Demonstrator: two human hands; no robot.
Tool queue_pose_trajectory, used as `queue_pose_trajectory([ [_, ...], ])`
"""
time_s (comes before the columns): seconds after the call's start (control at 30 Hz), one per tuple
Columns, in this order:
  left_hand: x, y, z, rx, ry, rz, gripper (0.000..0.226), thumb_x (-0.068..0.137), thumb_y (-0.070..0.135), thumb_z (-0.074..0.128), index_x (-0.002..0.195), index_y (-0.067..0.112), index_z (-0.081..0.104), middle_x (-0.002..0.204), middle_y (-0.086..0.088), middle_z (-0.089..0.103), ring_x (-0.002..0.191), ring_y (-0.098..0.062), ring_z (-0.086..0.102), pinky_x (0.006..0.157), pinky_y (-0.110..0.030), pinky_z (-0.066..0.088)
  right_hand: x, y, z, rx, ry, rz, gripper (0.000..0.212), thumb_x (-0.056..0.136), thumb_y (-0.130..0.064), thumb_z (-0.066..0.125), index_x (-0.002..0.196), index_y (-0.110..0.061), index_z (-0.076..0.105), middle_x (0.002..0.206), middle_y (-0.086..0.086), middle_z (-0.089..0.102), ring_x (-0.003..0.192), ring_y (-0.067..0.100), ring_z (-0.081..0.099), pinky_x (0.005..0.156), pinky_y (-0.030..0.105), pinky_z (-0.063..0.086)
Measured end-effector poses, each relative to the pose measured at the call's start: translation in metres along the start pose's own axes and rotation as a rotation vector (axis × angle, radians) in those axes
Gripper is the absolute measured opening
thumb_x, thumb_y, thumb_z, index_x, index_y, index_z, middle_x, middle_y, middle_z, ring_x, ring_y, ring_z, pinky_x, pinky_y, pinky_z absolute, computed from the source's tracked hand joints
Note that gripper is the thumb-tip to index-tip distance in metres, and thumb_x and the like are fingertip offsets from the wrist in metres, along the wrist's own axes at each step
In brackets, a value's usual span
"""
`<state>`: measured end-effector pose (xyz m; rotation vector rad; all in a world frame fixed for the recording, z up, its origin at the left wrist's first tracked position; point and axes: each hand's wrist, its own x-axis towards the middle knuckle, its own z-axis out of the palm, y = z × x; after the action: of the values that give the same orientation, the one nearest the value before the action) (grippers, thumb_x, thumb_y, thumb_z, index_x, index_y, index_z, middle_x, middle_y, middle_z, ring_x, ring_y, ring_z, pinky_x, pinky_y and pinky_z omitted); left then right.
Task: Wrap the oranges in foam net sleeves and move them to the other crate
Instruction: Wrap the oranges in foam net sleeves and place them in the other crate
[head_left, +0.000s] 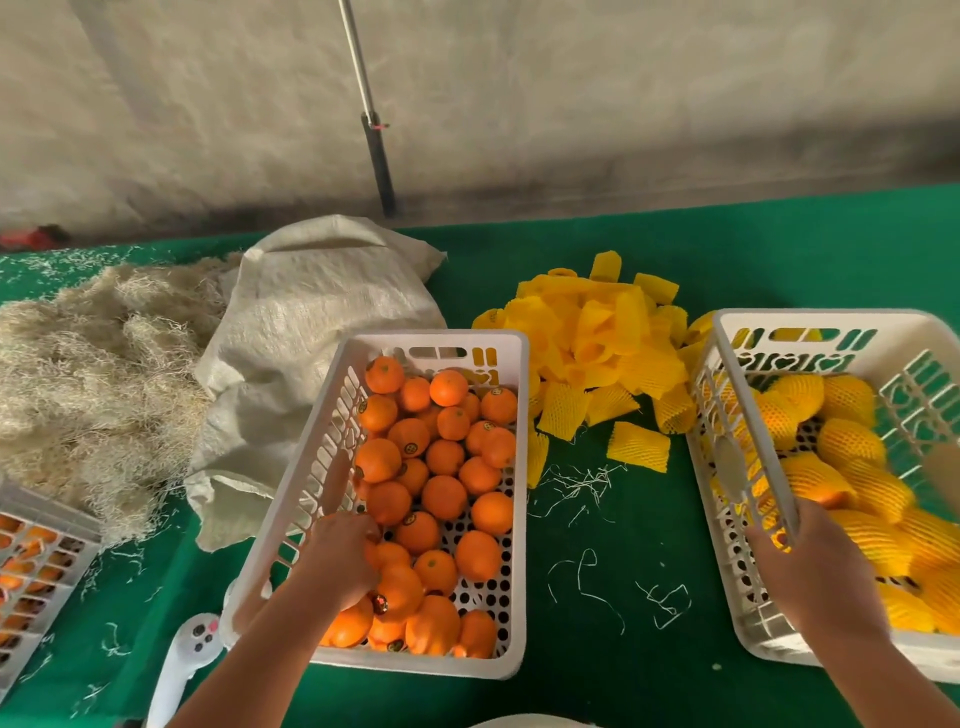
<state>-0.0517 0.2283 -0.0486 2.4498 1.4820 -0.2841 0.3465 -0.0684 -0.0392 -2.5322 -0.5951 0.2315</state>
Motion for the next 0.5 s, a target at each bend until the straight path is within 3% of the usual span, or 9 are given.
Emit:
queue_pose_trajectory([
  [0.1, -0.003, 0.007, -0.011, -0.308, 0.145, 0.071, 0.045, 0.072, 0.015, 0.079, 0.111, 0.036, 0.072, 0.154, -0.003, 0.041, 0.135, -0.017, 0.048, 0.098, -0.028, 0.047, 0.000, -0.001, 0.000, 0.025, 0.013, 0.007, 0.039, 0.095, -0.033, 0.073, 0.123, -0.011, 0.058, 0.079, -0.004, 0.058, 0.064, 0.018, 0.059, 0.048, 0.025, 0.042],
  [0.17, -0.005, 0.017, -0.025, -0.508, 0.228, 0.075, 0.046, 0.070, 0.016, 0.086, 0.106, 0.040, 0.070, 0.142, -0.002, 0.055, 0.121, -0.018, 0.059, 0.083, -0.022, 0.049, 0.000, -0.001, 0.001, 0.030, 0.018, 0.013, 0.038, 0.094, -0.033, 0.074, 0.122, -0.012, 0.059, 0.078, -0.006, 0.057, 0.064, 0.017, 0.058, 0.048, 0.026, 0.041],
  [0.2, -0.006, 0.024, -0.033, -0.640, 0.231, 0.038, 0.043, 0.071, 0.020, 0.087, 0.107, 0.038, 0.071, 0.133, -0.001, 0.061, 0.116, -0.019, 0.062, 0.082, -0.026, 0.052, 0.000, -0.001, 0.001, 0.028, 0.017, 0.018, 0.038, 0.094, -0.033, 0.074, 0.122, -0.012, 0.059, 0.079, -0.006, 0.057, 0.066, 0.020, 0.059, 0.050, 0.028, 0.041],
  [0.3, -0.009, 0.055, -0.055, -1.316, -0.016, -0.105, 0.041, 0.077, 0.032, 0.082, 0.117, 0.038, 0.074, 0.131, -0.004, 0.063, 0.119, -0.027, 0.065, 0.088, -0.050, 0.061, 0.002, 0.000, 0.003, 0.022, 0.011, 0.023, 0.040, 0.094, -0.032, 0.075, 0.124, -0.013, 0.057, 0.083, -0.003, 0.058, 0.074, 0.028, 0.060, 0.057, 0.032, 0.043],
  [0.37, -0.011, 0.079, -0.061, -1.768, -0.260, -0.124, 0.047, 0.084, 0.028, 0.079, 0.130, 0.026, 0.070, 0.136, -0.013, 0.064, 0.122, -0.037, 0.065, 0.091, -0.053, 0.059, 0.002, 0.001, 0.004, 0.026, 0.016, 0.019, 0.041, 0.093, -0.032, 0.076, 0.124, -0.013, 0.057, 0.083, -0.004, 0.058, 0.073, 0.026, 0.060, 0.053, 0.029, 0.042],
  [0.43, -0.016, 0.105, -0.064, -2.019, -0.415, -0.157, 0.051, 0.089, 0.027, 0.076, 0.137, 0.014, 0.062, 0.131, -0.020, 0.068, 0.117, -0.039, 0.068, 0.089, -0.051, 0.060, 0.002, 0.002, 0.006, 0.021, 0.028, 0.017, 0.042, 0.093, -0.033, 0.076, 0.125, -0.013, 0.057, 0.084, -0.005, 0.058, 0.072, 0.024, 0.058, 0.048, 0.023, 0.037],
  [0.5, -0.019, 0.129, -0.064, -2.080, -0.504, -0.223, 0.053, 0.089, 0.032, 0.075, 0.136, 0.014, 0.060, 0.126, -0.023, 0.070, 0.108, -0.037, 0.071, 0.089, -0.049, 0.061, 0.002, 0.004, 0.007, 0.009, 0.039, 0.016, 0.044, 0.093, -0.034, 0.076, 0.126, -0.013, 0.057, 0.086, -0.004, 0.058, 0.072, 0.023, 0.057, 0.048, 0.021, 0.034],
])
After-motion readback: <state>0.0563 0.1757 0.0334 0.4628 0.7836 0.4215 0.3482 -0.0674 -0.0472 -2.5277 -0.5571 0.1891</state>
